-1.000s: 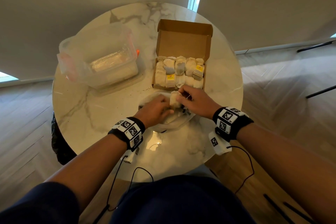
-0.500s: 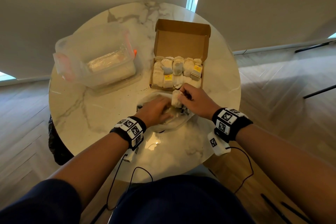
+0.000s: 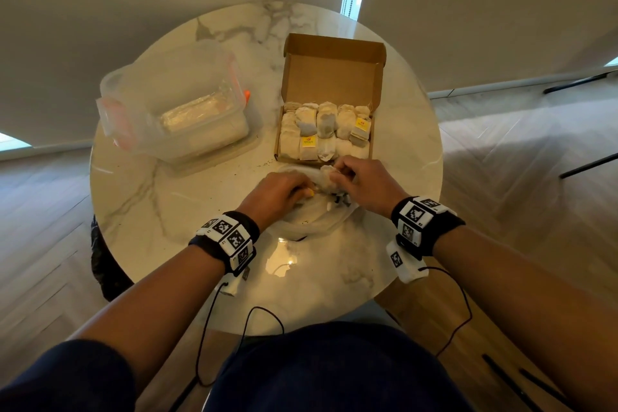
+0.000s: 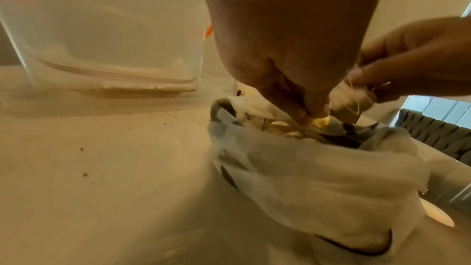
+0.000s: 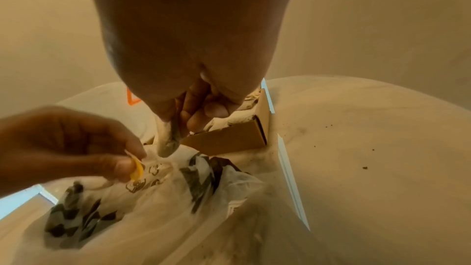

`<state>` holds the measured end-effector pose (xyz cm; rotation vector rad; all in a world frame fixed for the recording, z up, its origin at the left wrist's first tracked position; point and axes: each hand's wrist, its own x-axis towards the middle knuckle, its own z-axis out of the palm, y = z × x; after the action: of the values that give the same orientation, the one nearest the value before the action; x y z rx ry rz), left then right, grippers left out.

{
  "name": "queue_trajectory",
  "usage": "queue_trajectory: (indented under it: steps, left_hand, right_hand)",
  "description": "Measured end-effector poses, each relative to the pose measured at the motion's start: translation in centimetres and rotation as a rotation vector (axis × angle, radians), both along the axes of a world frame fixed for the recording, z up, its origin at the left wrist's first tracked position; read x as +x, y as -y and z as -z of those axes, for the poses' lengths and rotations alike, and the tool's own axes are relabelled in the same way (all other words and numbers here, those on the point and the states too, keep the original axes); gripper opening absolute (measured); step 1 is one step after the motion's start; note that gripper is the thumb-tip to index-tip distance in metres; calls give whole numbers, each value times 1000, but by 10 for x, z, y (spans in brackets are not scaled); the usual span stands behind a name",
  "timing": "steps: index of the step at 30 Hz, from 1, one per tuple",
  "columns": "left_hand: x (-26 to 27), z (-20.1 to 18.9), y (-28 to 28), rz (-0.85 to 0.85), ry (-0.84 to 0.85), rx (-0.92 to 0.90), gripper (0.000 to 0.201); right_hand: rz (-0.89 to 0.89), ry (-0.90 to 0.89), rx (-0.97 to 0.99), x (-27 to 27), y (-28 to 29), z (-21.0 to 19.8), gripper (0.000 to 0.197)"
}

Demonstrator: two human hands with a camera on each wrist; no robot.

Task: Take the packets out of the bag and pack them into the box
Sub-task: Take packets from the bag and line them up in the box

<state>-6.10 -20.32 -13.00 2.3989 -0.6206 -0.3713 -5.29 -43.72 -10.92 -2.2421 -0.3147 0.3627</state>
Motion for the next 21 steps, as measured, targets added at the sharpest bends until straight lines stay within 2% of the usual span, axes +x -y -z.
queue_trajectory:
  steps: [4, 10, 14, 17, 21]
  left_hand:
    - [1, -18, -9, -10, 11, -60, 16]
    - [-3, -20, -11, -107, 27, -155, 16]
    - [-2, -11, -13, -155, 4, -78, 18]
    - [-2, -2, -16, -137, -11, 7, 10]
    - [-2, 1, -14, -152, -55, -21, 7]
  right_hand:
    - [-64, -4, -17, -1, -10, 7, 13]
    - [-163, -77, -2, -1, -30, 3, 9]
    - [-153, -44, -81, 1, -32, 7, 18]
    - [-118, -53, -103, 2, -33, 12, 15]
    - [-128, -26, -126, 2, -38, 16, 17]
